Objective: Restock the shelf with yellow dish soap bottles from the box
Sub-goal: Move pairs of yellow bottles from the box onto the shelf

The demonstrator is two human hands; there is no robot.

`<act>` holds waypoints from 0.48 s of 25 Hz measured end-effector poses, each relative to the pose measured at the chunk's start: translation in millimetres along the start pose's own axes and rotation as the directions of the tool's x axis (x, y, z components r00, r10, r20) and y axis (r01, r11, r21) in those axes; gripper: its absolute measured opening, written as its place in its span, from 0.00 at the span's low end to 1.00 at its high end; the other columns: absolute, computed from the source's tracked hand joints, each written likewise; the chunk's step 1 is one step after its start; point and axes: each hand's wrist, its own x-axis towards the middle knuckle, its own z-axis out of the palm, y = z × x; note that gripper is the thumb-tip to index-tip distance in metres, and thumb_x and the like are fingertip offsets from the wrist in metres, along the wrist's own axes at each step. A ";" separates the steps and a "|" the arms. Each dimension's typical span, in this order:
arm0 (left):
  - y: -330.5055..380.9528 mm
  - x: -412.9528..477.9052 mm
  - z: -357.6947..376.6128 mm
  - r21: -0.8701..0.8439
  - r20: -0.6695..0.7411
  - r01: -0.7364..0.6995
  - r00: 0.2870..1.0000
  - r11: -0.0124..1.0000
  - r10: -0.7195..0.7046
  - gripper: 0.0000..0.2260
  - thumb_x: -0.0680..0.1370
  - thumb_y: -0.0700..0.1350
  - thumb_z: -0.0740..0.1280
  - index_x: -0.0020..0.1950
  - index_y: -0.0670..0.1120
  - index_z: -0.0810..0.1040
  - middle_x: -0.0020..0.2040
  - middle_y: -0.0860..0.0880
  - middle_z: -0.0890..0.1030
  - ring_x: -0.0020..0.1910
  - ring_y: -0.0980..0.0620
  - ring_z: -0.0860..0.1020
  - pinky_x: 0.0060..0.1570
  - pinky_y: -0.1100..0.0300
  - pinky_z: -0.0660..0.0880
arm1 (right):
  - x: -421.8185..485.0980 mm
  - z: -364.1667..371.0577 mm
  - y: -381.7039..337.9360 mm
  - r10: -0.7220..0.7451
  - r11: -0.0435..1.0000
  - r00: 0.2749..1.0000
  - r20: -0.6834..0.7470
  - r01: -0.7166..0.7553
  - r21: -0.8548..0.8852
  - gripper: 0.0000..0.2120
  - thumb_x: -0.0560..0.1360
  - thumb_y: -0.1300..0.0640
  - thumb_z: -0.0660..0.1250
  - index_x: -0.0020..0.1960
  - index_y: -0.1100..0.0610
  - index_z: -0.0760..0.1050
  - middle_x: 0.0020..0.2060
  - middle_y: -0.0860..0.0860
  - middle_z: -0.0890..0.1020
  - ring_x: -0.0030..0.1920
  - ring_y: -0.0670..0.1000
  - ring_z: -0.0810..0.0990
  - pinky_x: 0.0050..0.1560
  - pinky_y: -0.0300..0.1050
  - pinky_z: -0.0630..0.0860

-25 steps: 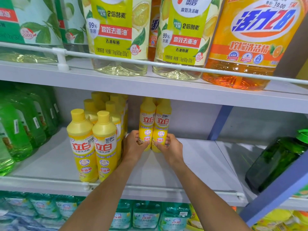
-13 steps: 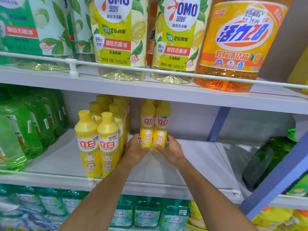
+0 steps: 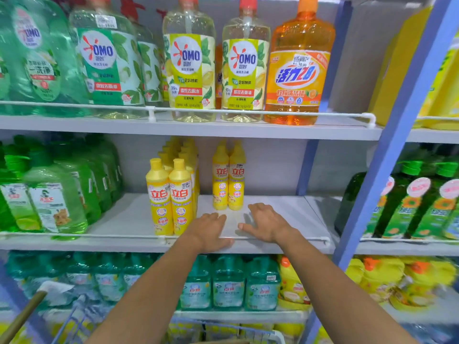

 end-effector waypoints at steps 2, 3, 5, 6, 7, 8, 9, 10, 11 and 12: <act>3.8 -37.7 -4.8 0.047 -0.008 -0.039 0.999 0.998 0.039 0.36 0.77 0.67 0.60 0.76 0.45 0.62 0.72 0.42 0.69 0.70 0.41 0.69 0.65 0.46 0.70 | -29.7 1.4 -17.6 -0.014 0.998 1.000 -0.015 0.013 -0.056 0.36 0.78 0.35 0.62 0.77 0.58 0.62 0.74 0.58 0.68 0.73 0.61 0.66 0.72 0.57 0.68; 3.5 -59.0 -4.3 0.057 -0.012 -0.051 0.999 0.997 0.052 0.36 0.77 0.67 0.61 0.76 0.45 0.61 0.72 0.42 0.69 0.70 0.41 0.69 0.66 0.46 0.70 | -45.7 3.2 -29.1 -0.024 0.997 0.999 -0.025 0.022 -0.069 0.37 0.78 0.35 0.61 0.77 0.58 0.62 0.74 0.58 0.68 0.73 0.61 0.66 0.72 0.57 0.68; -5.2 -101.6 4.1 0.081 -0.019 -0.056 0.998 0.995 0.058 0.36 0.77 0.67 0.61 0.77 0.45 0.61 0.71 0.42 0.70 0.69 0.41 0.70 0.66 0.46 0.70 | -78.0 13.6 -55.4 -0.046 0.995 0.998 -0.048 0.042 -0.093 0.37 0.79 0.35 0.61 0.78 0.58 0.61 0.75 0.58 0.68 0.74 0.61 0.66 0.72 0.57 0.68; -12.1 -122.0 10.1 0.095 -0.030 -0.048 0.998 0.994 0.051 0.36 0.77 0.67 0.61 0.77 0.45 0.61 0.71 0.42 0.70 0.69 0.41 0.70 0.65 0.45 0.71 | -93.7 21.6 -69.8 -0.059 0.993 0.997 -0.057 0.052 -0.109 0.37 0.79 0.35 0.61 0.78 0.58 0.61 0.75 0.58 0.68 0.74 0.61 0.66 0.71 0.57 0.68; -20.5 -145.0 19.3 0.089 -0.042 -0.029 0.999 0.996 0.033 0.36 0.77 0.68 0.61 0.77 0.45 0.61 0.71 0.42 0.70 0.69 0.41 0.70 0.65 0.45 0.71 | -109.0 34.4 -85.9 -0.071 0.991 0.996 -0.059 0.064 -0.120 0.37 0.79 0.35 0.61 0.78 0.58 0.61 0.74 0.58 0.68 0.73 0.61 0.66 0.71 0.56 0.69; -28.1 -166.4 30.1 0.076 -0.038 -0.003 0.999 0.997 0.006 0.37 0.76 0.68 0.61 0.77 0.46 0.61 0.70 0.43 0.70 0.69 0.41 0.70 0.65 0.45 0.71 | -122.6 49.5 -100.3 -0.081 0.988 0.996 -0.048 0.074 -0.133 0.37 0.78 0.34 0.60 0.77 0.57 0.62 0.73 0.58 0.69 0.73 0.61 0.66 0.71 0.56 0.69; -34.1 -187.3 42.1 0.066 -0.024 0.026 0.999 0.997 -0.025 0.37 0.76 0.69 0.60 0.77 0.46 0.61 0.70 0.43 0.71 0.69 0.41 0.70 0.66 0.45 0.70 | -134.5 67.2 -112.4 -0.085 0.986 0.996 -0.029 0.079 -0.150 0.37 0.78 0.33 0.60 0.77 0.57 0.62 0.73 0.58 0.69 0.74 0.61 0.66 0.72 0.57 0.68; -39.9 -208.1 55.1 0.062 -0.007 0.056 0.998 0.997 -0.056 0.37 0.76 0.69 0.60 0.77 0.46 0.61 0.70 0.42 0.71 0.69 0.40 0.71 0.66 0.45 0.70 | -146.5 85.3 -124.6 -0.082 0.983 0.997 -0.002 0.080 -0.166 0.38 0.78 0.33 0.59 0.78 0.57 0.62 0.74 0.58 0.69 0.74 0.60 0.66 0.72 0.58 0.68; -45.8 -225.1 66.3 0.063 0.014 0.078 0.997 0.995 -0.079 0.37 0.76 0.68 0.60 0.77 0.46 0.61 0.70 0.42 0.71 0.69 0.40 0.71 0.66 0.45 0.70 | -154.3 100.8 -134.2 -0.083 0.981 0.996 0.023 0.086 -0.174 0.39 0.78 0.32 0.59 0.78 0.58 0.62 0.74 0.58 0.68 0.74 0.61 0.66 0.72 0.59 0.68; -52.6 -243.0 78.4 0.056 0.046 0.096 0.994 0.994 -0.099 0.37 0.77 0.68 0.60 0.77 0.46 0.61 0.70 0.42 0.71 0.69 0.40 0.71 0.66 0.45 0.70 | -161.8 117.1 -144.9 -0.084 0.980 0.995 0.051 0.092 -0.174 0.39 0.78 0.33 0.59 0.78 0.58 0.62 0.74 0.59 0.68 0.74 0.61 0.66 0.72 0.59 0.68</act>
